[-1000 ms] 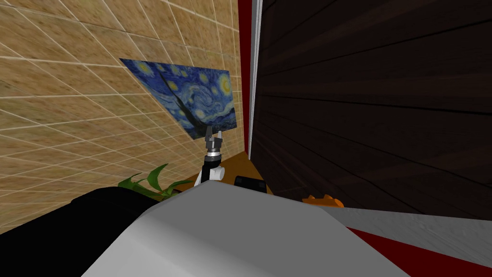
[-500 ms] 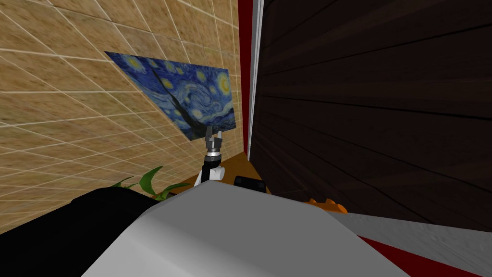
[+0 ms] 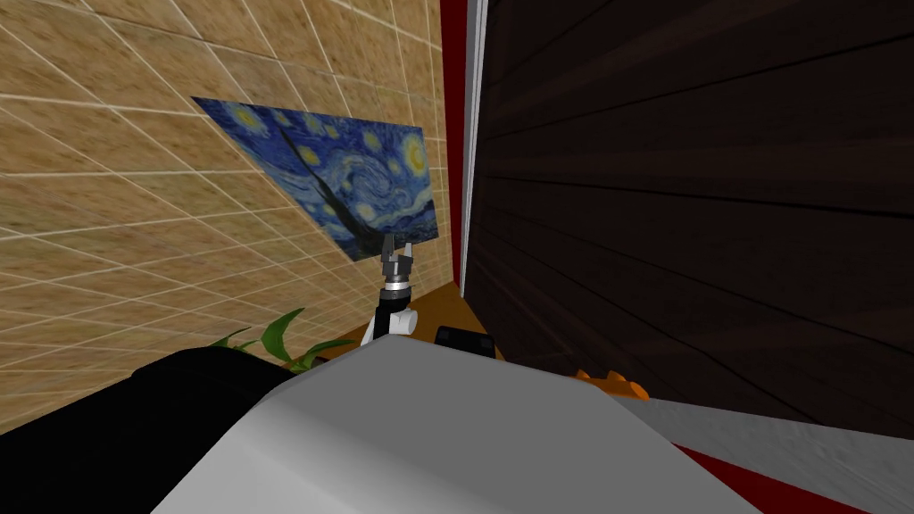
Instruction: Push the door open
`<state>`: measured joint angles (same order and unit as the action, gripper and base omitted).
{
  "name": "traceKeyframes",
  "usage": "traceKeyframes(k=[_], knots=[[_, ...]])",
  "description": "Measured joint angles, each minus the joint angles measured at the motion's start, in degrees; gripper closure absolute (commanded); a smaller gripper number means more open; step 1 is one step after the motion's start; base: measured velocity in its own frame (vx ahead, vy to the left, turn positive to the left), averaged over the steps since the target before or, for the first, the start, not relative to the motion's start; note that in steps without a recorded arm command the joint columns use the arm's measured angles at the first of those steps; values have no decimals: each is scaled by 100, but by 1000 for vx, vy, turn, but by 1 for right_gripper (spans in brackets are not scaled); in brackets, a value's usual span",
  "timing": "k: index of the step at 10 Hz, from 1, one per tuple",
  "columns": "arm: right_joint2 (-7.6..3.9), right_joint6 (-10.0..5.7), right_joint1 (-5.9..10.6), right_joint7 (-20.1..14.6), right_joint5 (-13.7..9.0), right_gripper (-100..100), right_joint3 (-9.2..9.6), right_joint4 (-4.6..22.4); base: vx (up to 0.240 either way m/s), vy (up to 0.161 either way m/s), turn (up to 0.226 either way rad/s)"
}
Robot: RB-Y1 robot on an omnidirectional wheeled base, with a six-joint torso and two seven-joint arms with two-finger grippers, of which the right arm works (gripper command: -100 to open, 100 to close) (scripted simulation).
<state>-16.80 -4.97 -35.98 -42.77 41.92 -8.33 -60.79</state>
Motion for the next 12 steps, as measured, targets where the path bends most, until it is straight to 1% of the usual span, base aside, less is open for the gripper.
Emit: traceKeyframes(k=[1,2,4,5,7,8,9,10,11,12], knots=[[-34,142,-58,-86,-20,-100,128,-124,24,-1,11],[-9,179,-51,-90,-22,-100,164,-130,19,-2,24],[91,115,27,-7,16,-100,112,-47,13,0,19],[117,10,104,32,35,-100,55,59,22,14,56],[176,-170,206,60,99,-100,70,130,127,17,28],[173,-222,186,-8,163,-100,207,127,156,6,-6],[194,-310,175,-42,222,-100,241,188,153,-24,-14],[244,-451,208,-25,297,-100,224,332,158,-7,-34],[255,-567,226,-63,384,-100,311,439,220,-12,33],[232,-704,211,-139,461,-100,403,541,218,-39,12]])
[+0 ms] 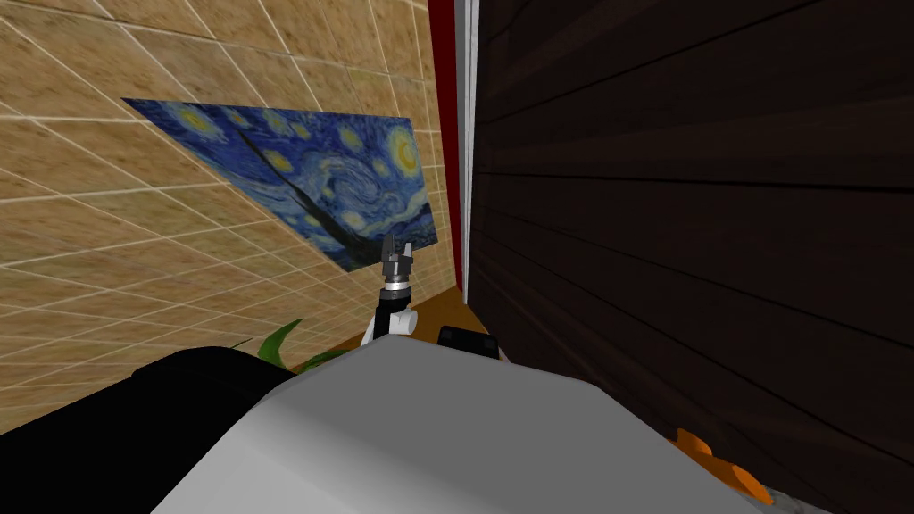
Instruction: Push the door open
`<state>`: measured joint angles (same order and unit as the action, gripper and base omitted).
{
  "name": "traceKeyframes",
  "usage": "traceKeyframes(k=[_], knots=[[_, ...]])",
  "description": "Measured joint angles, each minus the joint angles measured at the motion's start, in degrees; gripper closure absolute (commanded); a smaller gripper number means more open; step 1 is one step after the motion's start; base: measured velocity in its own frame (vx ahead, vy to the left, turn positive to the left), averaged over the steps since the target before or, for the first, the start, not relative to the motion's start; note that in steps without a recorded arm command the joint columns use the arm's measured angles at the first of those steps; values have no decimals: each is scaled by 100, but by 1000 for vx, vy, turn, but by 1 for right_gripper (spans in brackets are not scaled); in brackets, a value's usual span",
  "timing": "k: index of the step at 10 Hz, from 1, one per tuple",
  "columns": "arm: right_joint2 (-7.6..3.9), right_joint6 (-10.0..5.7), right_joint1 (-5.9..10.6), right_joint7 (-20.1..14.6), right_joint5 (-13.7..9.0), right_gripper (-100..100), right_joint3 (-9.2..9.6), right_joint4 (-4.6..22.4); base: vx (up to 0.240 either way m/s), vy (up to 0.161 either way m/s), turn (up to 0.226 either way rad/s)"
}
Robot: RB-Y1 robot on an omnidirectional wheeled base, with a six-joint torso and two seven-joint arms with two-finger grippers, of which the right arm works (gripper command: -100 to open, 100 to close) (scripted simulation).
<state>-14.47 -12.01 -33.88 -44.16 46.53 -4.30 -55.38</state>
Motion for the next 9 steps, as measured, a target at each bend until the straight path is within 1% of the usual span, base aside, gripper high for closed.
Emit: traceKeyframes(k=[1,2,3,4,5,6,7,8,9], knots=[[67,-162,61,3,94,-100,14,194,167,-38,44],[71,-252,71,-30,157,-100,88,263,173,-10,28],[99,-314,76,-76,234,-100,174,327,157,-29,-48],[91,-435,82,-141,316,-100,265,437,144,-83,-7],[175,-623,159,-101,405,-100,260,688,124,-62,73],[161,-660,88,-165,463,-100,375,618,117,-44,33],[173,-721,100,-222,527,-100,444,695,139,-63,-43],[213,-864,45,-231,613,-100,501,776,153,-58,7],[192,-893,3,-374,717,-100,682,724,140,-56,39]])
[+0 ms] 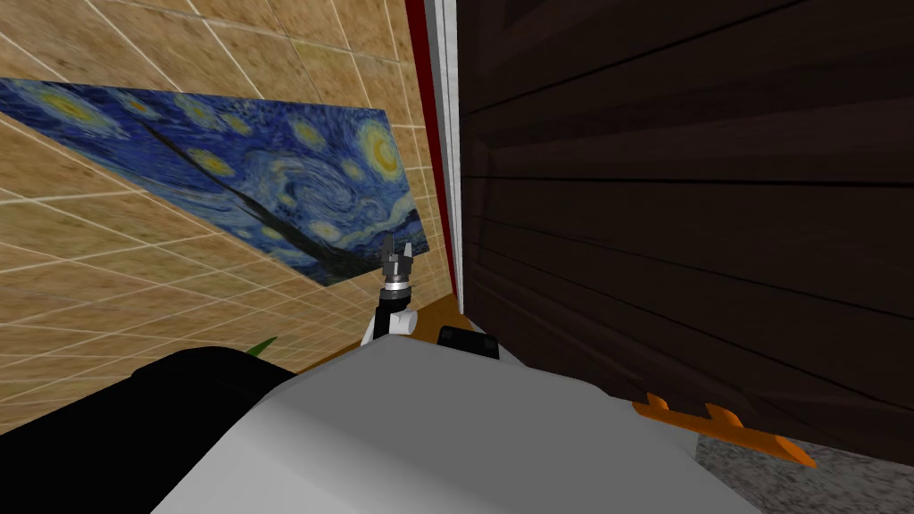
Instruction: Push the door open
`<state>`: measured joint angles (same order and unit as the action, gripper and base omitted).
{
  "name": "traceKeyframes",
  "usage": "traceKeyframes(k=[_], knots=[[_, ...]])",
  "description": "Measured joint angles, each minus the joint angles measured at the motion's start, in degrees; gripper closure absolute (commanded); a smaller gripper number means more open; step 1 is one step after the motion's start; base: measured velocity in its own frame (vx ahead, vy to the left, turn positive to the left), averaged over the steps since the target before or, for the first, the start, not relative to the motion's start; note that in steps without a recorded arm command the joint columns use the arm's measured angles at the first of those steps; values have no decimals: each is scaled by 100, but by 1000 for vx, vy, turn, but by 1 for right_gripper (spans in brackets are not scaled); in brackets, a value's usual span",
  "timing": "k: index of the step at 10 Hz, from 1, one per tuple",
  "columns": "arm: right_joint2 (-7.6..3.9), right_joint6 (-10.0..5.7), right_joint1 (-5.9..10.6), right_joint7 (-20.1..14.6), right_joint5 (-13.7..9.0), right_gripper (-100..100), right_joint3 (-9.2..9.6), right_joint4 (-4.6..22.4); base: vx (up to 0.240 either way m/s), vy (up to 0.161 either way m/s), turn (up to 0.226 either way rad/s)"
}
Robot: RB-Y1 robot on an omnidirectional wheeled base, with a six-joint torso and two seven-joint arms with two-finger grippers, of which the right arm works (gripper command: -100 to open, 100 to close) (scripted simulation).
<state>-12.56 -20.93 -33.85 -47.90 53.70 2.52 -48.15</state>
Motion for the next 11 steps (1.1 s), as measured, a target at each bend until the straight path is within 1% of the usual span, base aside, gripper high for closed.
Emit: traceKeyframes(k=[1,2,3,4,5,6,7,8,9,10,11], knots=[[0,-75,21,-68,55,-100,53,94,117,-65,25],[25,-175,78,-70,102,-100,78,235,116,-70,20],[81,-302,152,-54,176,-100,118,435,120,-74,28],[60,-357,94,-177,280,-100,268,388,109,-65,28],[100,-501,172,-137,300,-100,233,624,113,-72,38],[100,-639,158,-173,392,-100,328,707,108,-92,17],[109,-703,105,-286,497,-100,457,686,109,-106,37],[70,-764,73,-490,637,-100,641,656,98,-104,-6],[73,-826,50,-571,691,-100,695,676,61,-57,-8],[108,-875,77,-514,685,-100,666,769,55,-47,7],[128,-934,86,-483,712,-100,681,841,53,-43,34]])
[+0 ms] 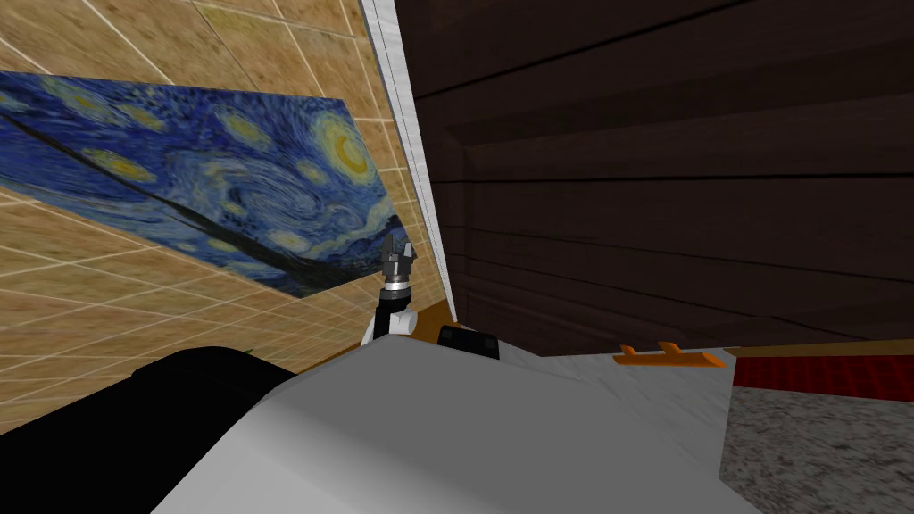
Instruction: Push the door open
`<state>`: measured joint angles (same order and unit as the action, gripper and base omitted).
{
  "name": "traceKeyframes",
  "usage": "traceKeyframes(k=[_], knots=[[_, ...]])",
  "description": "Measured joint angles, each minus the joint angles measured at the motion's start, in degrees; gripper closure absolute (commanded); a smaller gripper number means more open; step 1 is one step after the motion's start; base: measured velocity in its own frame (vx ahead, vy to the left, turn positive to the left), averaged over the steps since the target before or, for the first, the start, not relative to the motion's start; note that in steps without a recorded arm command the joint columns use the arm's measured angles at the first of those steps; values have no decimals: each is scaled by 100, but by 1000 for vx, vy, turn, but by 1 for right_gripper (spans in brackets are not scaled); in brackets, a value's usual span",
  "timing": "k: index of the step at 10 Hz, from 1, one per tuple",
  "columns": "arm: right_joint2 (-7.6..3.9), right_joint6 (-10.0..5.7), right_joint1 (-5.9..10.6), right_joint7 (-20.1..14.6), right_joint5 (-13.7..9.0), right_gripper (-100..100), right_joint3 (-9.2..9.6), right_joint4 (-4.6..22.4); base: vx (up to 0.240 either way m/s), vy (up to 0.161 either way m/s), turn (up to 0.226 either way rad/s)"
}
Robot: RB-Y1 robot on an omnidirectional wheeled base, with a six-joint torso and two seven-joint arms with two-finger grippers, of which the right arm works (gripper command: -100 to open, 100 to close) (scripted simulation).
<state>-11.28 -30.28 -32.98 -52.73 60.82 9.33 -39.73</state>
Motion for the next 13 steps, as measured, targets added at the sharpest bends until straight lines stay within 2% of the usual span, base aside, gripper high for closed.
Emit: traceKeyframes(k=[2,4,5,6,7,9,11,13], knots=[[56,-169,41,7,89,-100,66,209,87,-84,28],[98,-413,79,-78,260,-100,226,442,132,-130,23],[92,-469,-15,-275,424,-100,414,340,93,-120,28],[129,-579,63,-253,429,-100,397,548,60,-157,64],[156,-788,183,-125,431,-100,367,892,69,-123,67],[114,-846,-45,-522,723,-100,698,543,15,-34,85],[188,-955,53,-379,686,-100,636,818,0,0,-2],[205,-1034,52,-394,743,-100,691,899,10,-29,49]])
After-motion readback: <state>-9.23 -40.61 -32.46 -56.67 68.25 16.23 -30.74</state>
